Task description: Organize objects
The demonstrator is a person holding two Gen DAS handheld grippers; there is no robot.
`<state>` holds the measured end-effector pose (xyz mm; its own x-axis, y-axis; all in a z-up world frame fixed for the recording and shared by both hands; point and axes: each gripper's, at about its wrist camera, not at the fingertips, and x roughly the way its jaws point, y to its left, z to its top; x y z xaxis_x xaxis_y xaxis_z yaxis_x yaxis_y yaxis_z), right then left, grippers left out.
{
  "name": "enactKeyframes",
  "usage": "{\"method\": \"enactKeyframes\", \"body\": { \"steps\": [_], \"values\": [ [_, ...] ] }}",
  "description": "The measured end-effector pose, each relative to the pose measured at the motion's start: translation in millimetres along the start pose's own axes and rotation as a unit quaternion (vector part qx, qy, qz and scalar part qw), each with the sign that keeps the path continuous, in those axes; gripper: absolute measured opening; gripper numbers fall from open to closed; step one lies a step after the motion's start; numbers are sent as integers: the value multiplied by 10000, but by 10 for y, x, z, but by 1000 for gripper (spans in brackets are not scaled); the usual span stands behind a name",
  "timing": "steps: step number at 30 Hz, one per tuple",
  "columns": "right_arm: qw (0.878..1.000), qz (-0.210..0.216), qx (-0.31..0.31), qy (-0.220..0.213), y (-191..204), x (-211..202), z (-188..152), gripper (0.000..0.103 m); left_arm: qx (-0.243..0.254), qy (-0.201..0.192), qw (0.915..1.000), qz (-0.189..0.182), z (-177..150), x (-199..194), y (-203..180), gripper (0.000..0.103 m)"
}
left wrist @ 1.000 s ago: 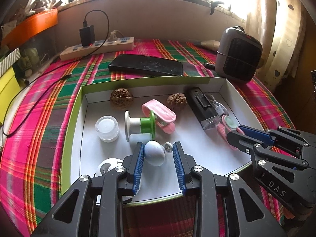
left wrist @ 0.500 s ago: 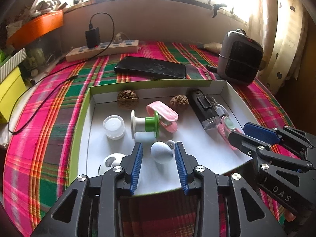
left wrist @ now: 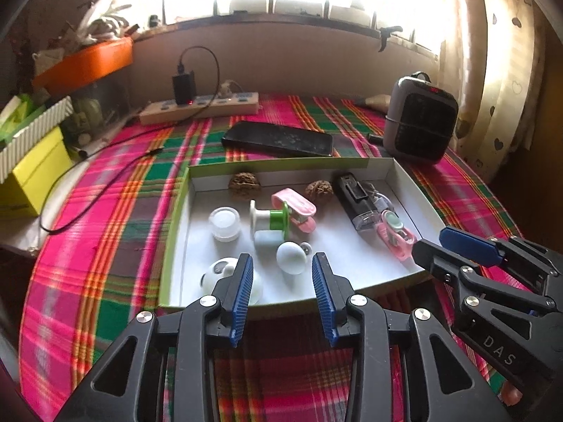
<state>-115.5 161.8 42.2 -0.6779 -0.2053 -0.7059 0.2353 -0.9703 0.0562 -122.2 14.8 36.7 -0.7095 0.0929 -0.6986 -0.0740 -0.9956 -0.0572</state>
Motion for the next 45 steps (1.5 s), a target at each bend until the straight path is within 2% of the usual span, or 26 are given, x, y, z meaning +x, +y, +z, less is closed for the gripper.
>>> {"method": "enactKeyframes", "body": {
  "steps": [5,7,9,22,30,37,45],
  "values": [
    [10000,-39,-5,-59,38,-107,-80,36,-84,-11,9999,66,-91,-95,19,34],
    [10000,-33,-16,-63,64,-137,-122,41,-80,-10,9999,137,-152,-128,19,34],
    [10000,-22,-24,-52,82,-160,-177,41,-100,-8,9998,155,-209,-167,26,34],
    [9992,-82,79,385,71,-78,-532,48,-185,359,9988,271,-570,-167,73,34],
    [9986,-130,105,493,59,-47,-597,50,-252,541,9978,297,-628,-118,98,34],
    [9984,-200,48,532,82,-28,-604,55,-187,549,9978,328,-634,-108,70,35],
    [9981,-273,-33,558,112,-21,-603,57,-158,555,9977,349,-631,-105,65,36]
  ]
}}
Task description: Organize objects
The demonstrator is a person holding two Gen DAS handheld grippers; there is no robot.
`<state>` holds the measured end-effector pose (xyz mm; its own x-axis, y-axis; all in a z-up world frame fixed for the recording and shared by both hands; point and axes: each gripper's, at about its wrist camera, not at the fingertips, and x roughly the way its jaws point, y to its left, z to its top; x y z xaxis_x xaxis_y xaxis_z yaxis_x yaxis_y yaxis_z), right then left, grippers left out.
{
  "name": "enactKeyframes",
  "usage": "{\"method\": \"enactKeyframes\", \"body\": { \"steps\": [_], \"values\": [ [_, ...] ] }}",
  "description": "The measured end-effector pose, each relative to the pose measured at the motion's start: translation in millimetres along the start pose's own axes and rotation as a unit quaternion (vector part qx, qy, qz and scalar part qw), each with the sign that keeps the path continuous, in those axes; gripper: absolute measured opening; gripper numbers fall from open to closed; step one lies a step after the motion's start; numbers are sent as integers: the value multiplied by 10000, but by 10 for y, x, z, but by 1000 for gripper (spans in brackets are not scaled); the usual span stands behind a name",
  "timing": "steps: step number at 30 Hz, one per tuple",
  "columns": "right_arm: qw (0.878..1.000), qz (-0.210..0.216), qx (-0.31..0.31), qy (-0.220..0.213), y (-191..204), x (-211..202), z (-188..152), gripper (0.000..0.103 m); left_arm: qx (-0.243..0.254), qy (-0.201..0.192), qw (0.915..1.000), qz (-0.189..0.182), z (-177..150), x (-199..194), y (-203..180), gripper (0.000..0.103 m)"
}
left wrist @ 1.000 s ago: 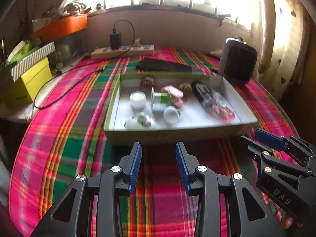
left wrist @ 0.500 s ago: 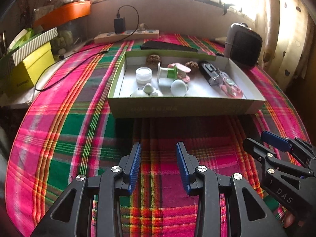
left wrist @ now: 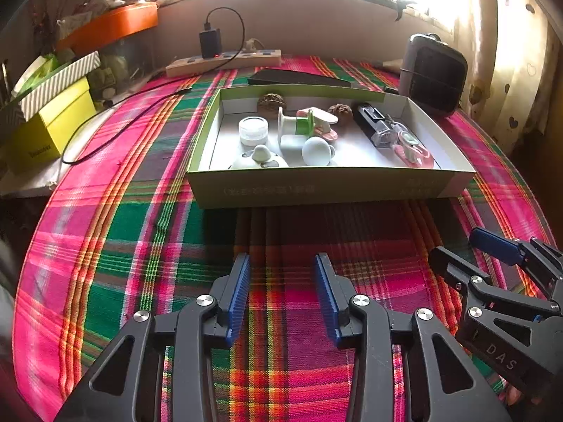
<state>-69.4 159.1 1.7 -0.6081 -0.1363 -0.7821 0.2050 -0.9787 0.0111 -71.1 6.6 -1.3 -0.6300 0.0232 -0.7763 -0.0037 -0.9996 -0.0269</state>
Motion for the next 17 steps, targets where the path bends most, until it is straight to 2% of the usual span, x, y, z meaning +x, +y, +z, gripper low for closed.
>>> {"method": "enactKeyframes", "body": {
  "steps": [17],
  "values": [
    [10000,5,-6,2,1,-4,-1,58,-4,2,10000,-4,2,2,-11,36]
  ]
}}
